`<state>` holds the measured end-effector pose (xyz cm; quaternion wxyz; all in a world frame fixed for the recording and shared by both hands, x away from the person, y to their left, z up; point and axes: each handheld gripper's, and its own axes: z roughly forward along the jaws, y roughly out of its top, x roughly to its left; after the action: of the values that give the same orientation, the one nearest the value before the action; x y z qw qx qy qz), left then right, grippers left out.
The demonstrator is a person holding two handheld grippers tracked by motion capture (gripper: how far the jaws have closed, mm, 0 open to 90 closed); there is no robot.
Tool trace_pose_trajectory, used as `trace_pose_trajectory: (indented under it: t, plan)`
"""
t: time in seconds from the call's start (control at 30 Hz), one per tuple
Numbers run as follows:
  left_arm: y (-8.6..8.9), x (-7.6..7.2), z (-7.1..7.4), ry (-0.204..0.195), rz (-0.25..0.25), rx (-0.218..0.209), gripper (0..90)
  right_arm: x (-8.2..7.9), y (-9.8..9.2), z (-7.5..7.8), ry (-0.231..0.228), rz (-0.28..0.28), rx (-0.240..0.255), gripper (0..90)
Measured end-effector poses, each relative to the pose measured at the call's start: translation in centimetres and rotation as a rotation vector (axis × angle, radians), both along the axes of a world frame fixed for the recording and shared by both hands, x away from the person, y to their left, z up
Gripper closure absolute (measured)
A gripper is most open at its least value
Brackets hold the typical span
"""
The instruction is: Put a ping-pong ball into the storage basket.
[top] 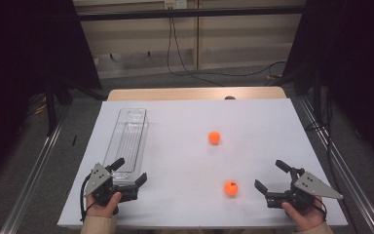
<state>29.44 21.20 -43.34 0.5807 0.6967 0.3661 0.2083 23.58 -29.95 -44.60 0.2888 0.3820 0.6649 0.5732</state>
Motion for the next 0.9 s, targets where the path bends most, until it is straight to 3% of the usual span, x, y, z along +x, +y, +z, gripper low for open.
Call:
trace_pose_trajectory:
  t: [0.9]
  plan:
    - [-1.2,0.2,0.3,-0.01,-0.044,0.013,2.1,0.0,-0.2,-0.1,-0.004,-0.004,-0.002,1.0]
